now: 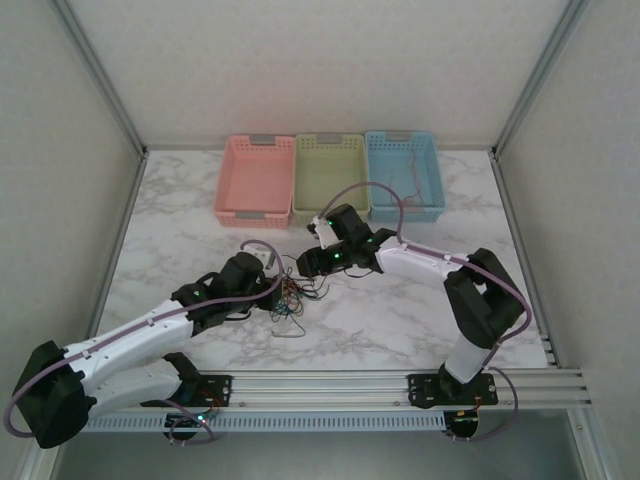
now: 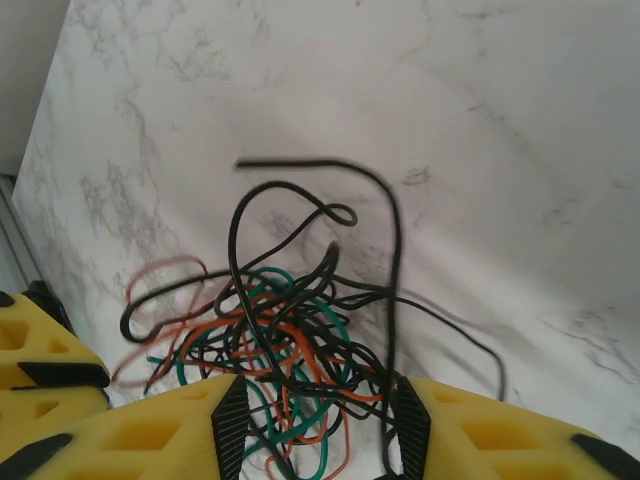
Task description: Untangle the cables
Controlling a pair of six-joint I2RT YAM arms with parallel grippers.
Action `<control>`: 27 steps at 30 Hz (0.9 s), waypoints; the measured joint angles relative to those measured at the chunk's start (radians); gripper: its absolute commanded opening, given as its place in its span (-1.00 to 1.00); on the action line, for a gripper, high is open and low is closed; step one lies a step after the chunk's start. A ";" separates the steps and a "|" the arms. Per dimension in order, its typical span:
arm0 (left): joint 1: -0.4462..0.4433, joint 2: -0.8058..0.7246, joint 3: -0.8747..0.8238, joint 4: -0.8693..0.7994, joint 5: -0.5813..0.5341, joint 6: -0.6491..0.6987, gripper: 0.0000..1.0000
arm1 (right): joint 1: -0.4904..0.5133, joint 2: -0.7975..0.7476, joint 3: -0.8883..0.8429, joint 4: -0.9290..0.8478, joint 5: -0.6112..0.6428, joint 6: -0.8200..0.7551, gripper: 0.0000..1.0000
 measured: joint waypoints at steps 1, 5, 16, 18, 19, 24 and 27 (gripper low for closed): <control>0.000 0.000 0.000 0.000 0.000 -0.002 -0.67 | 0.006 0.013 0.005 0.000 -0.005 0.000 -0.17; 0.000 0.000 -0.001 0.000 0.000 -0.006 -0.67 | 0.024 0.042 0.011 0.000 -0.005 0.000 -0.24; 0.000 -0.006 -0.013 -0.007 -0.001 -0.011 -0.61 | 0.024 0.046 0.014 -0.003 0.024 -0.006 -0.68; 0.000 -0.019 -0.012 -0.019 -0.001 -0.016 -0.51 | 0.024 0.045 0.014 -0.006 0.030 -0.010 -0.84; 0.000 -0.027 -0.012 -0.030 -0.001 -0.019 -0.46 | 0.024 0.043 0.014 -0.008 0.035 -0.014 -0.87; 0.001 -0.102 -0.007 -0.090 -0.009 -0.038 -0.14 | 0.024 0.006 0.014 -0.030 0.065 -0.022 -0.60; 0.003 -0.143 0.003 -0.106 -0.013 -0.043 -0.06 | 0.024 -0.030 0.014 -0.040 0.083 -0.027 -0.30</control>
